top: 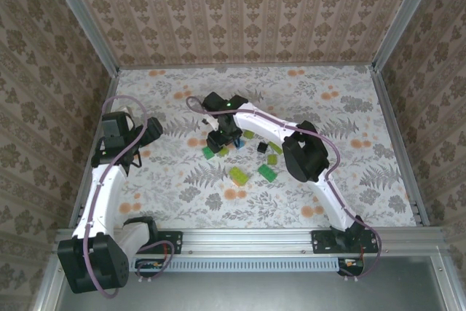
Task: Assemble a carrot with lego
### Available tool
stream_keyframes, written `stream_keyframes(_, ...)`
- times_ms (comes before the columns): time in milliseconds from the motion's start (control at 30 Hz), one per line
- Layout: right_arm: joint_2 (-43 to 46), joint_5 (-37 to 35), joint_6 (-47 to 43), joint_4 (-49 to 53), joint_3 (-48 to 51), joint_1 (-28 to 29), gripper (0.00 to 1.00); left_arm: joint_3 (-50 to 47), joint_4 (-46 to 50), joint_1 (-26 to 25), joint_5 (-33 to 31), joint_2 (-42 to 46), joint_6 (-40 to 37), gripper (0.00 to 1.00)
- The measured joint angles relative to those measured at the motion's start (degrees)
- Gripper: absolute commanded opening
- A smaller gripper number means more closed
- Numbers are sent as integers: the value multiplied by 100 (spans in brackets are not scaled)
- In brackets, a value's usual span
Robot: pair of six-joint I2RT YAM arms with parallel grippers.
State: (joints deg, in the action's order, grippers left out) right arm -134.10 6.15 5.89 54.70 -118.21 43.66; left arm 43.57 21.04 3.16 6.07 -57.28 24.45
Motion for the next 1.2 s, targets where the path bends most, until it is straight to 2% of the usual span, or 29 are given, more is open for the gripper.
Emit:
stream_keyframes(933,-317,339,2,-33,-63,-103,58,0,-2,0,-2,0,0,95)
stream_keyframes(1200,-382,365,2,-35,-111,-103,53,0,-2,0,-2,0,0,95)
